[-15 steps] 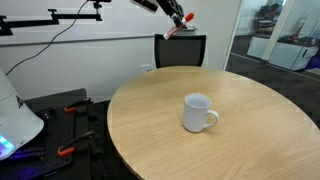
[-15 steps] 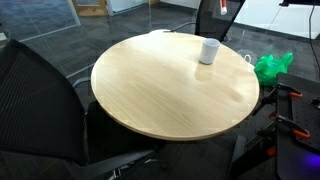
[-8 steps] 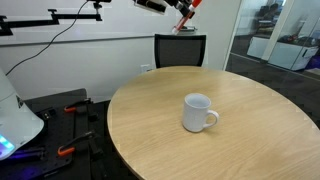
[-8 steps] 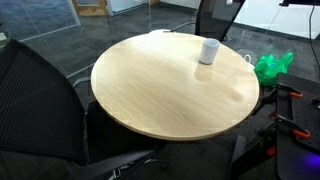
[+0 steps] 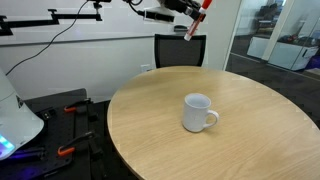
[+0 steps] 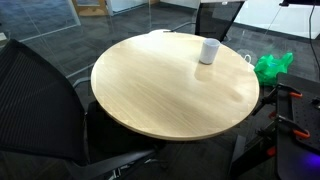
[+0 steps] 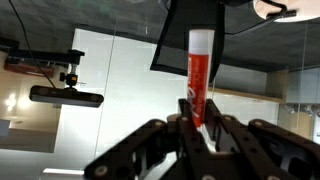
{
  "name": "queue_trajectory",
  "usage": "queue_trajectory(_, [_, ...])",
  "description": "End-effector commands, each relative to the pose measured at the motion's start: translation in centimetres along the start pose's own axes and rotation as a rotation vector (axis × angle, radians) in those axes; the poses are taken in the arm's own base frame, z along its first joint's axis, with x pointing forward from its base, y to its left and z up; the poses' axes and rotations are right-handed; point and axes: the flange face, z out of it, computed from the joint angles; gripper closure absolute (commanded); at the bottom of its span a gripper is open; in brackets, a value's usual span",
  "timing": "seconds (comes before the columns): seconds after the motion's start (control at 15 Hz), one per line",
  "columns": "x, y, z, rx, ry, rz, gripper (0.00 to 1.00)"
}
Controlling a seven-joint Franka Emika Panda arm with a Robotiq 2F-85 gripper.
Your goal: Put the red marker in the white mug
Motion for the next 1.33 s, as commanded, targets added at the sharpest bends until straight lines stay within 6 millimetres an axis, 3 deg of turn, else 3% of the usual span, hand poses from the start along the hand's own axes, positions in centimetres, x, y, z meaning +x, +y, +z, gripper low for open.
queue_trajectory(0.0, [-1.5, -1.7, 1.8, -0.028, 0.039, 0.051, 0.95])
queue_trajectory(0.6, [-6.4, -4.3, 7.8, -0.168, 0.057, 0.07, 0.95])
queue_trajectory(1.27, [-10.2, -6.9, 12.0, -0.241, 0.066, 0.019, 0.95])
